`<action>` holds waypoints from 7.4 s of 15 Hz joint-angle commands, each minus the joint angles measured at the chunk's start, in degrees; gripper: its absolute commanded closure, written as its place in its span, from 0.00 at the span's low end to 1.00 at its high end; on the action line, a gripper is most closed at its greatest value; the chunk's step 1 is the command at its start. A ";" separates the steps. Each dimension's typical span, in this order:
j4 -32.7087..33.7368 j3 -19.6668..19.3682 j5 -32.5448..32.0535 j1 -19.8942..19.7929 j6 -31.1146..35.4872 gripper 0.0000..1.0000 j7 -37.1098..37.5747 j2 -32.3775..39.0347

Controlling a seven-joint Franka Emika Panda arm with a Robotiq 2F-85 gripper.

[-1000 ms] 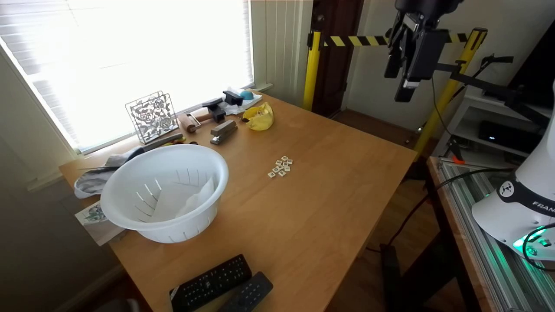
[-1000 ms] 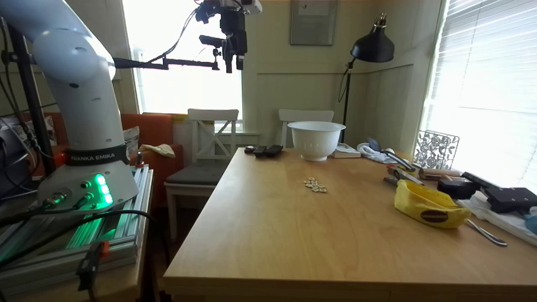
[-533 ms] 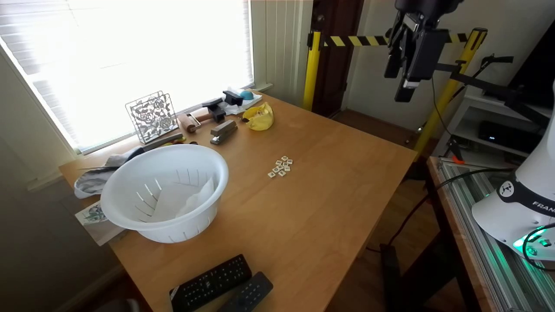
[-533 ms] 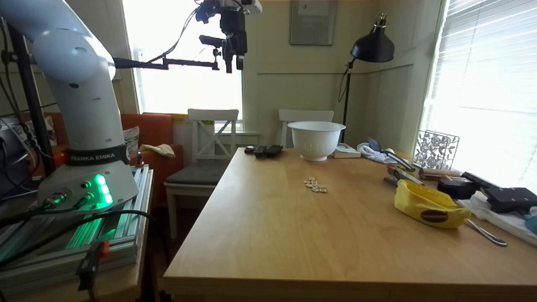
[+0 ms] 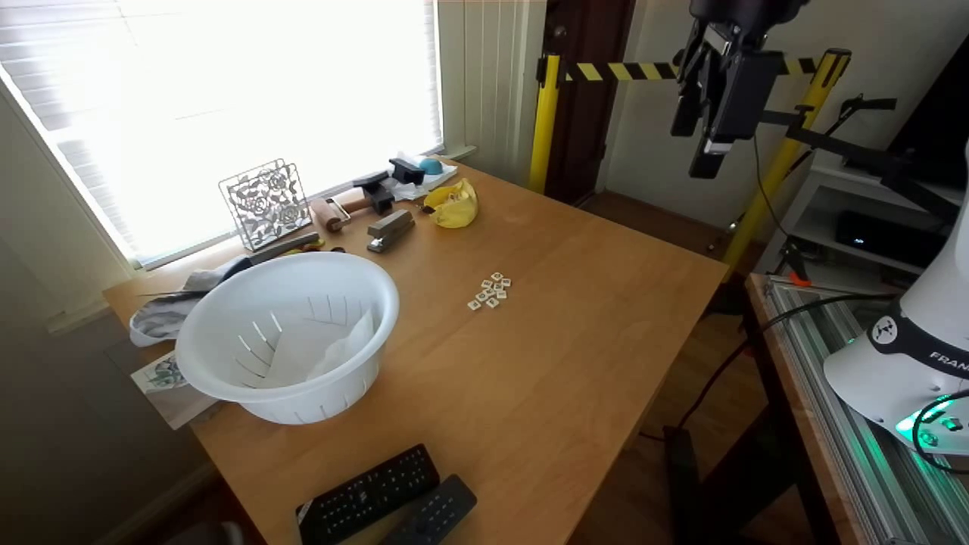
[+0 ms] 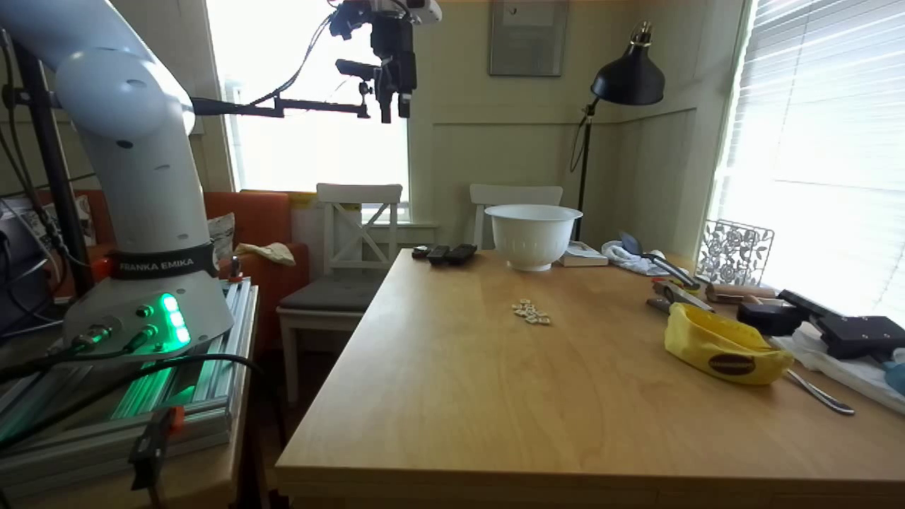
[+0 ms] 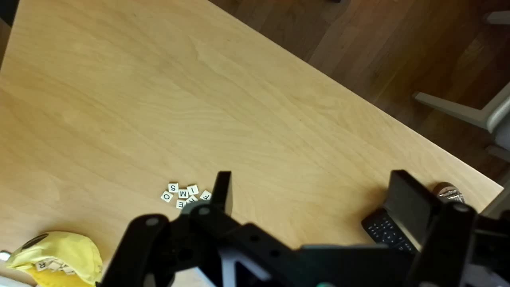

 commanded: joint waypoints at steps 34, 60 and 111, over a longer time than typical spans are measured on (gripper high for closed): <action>-3.01 -12.94 0.19 -7.56 20.24 0.00 -2.53 13.21; 13.09 -11.48 5.71 -6.82 28.08 0.00 -9.86 41.21; 25.55 -10.87 0.48 -4.45 45.54 1.00 -2.22 66.46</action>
